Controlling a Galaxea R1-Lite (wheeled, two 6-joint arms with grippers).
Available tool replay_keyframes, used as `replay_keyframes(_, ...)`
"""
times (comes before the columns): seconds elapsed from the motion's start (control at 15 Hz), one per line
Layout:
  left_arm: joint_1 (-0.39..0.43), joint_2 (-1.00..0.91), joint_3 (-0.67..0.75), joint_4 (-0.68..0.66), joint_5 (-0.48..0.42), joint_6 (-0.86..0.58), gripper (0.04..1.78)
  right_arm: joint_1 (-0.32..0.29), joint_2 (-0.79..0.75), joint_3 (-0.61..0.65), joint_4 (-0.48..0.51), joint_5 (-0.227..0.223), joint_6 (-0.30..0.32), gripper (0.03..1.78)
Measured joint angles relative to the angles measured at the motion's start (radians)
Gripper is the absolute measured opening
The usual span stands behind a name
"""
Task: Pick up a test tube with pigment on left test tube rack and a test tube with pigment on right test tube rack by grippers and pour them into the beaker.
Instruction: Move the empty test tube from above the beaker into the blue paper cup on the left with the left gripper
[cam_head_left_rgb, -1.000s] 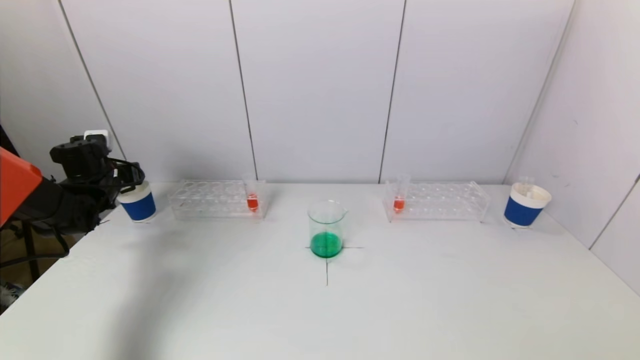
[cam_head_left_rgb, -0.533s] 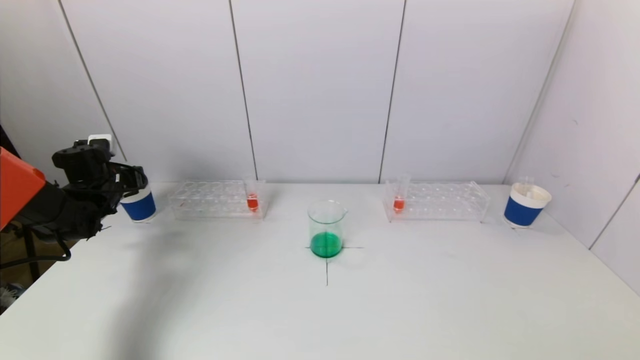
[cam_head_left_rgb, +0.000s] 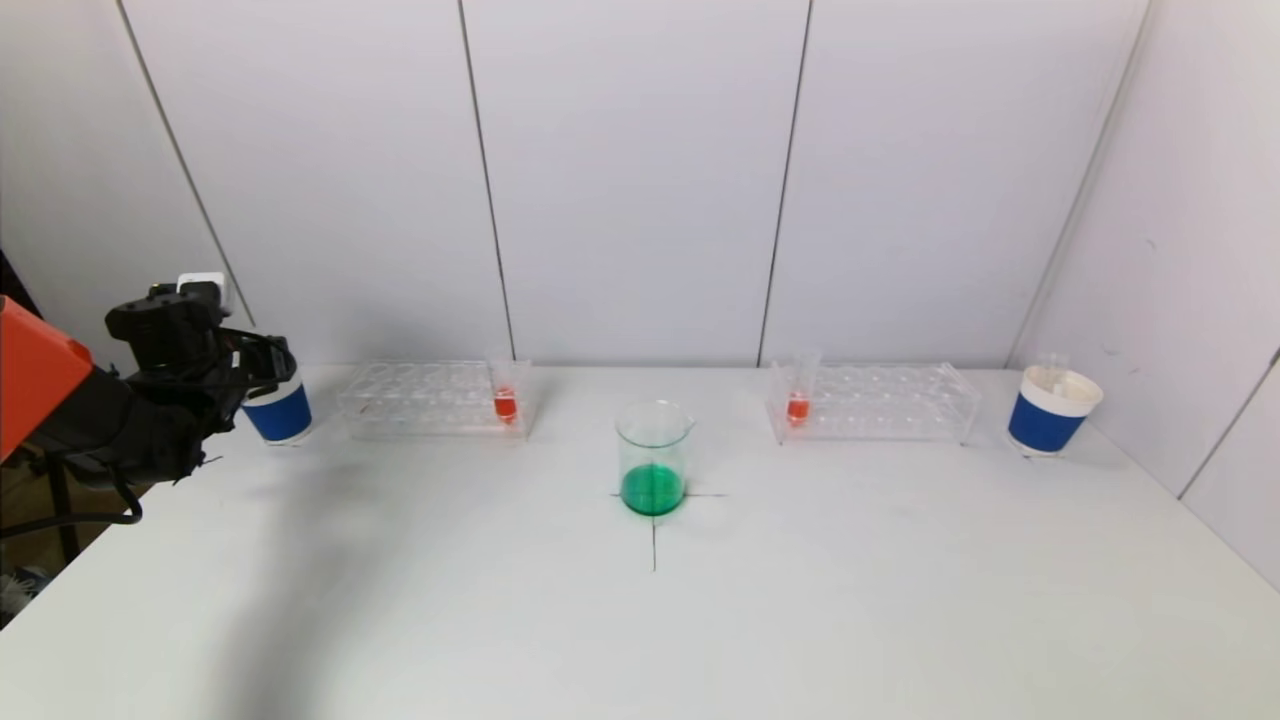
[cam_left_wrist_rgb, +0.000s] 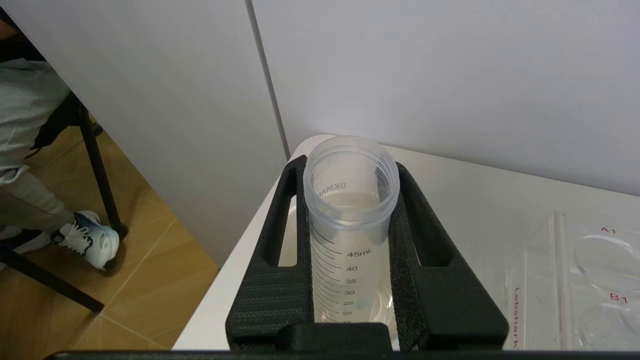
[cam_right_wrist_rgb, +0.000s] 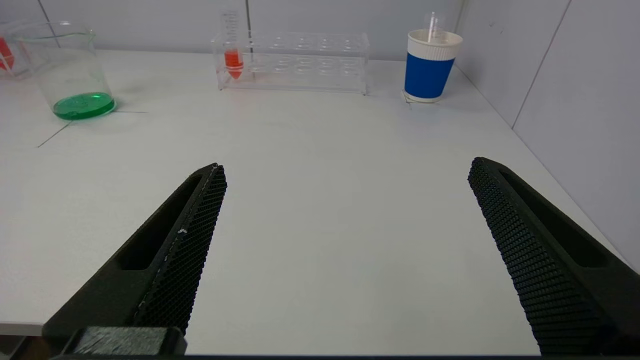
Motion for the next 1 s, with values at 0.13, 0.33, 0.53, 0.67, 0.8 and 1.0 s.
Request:
replay_keyframes(0.13,0.0,0.0,0.0,0.0,0.0,0.0,0.44,0.0,0.0,0.0,0.0,0.0,0.0,1.76)
replay_keyframes(0.33,0.0,0.0,-0.002,0.0,-0.001,-0.001,0.44,0.0,0.0,0.0,0.0,0.0,0.0,1.76)
replay_keyframes(0.53,0.0,-0.001,-0.004,0.0,-0.006,-0.001,0.45,0.0,0.0,0.0,0.0,0.0,0.0,1.76)
replay_keyframes(0.67,0.001,-0.002,-0.001,0.0,-0.007,-0.001,0.51,0.0,0.0,0.0,0.0,0.0,0.0,1.76)
replay_keyframes(0.8,0.001,-0.005,0.001,0.0,-0.007,-0.001,0.66,0.0,0.0,0.0,0.0,0.0,0.0,1.76)
replay_keyframes(1.0,0.001,-0.008,0.001,0.0,-0.008,-0.001,1.1,0.0,0.0,0.0,0.0,0.0,0.0,1.76)
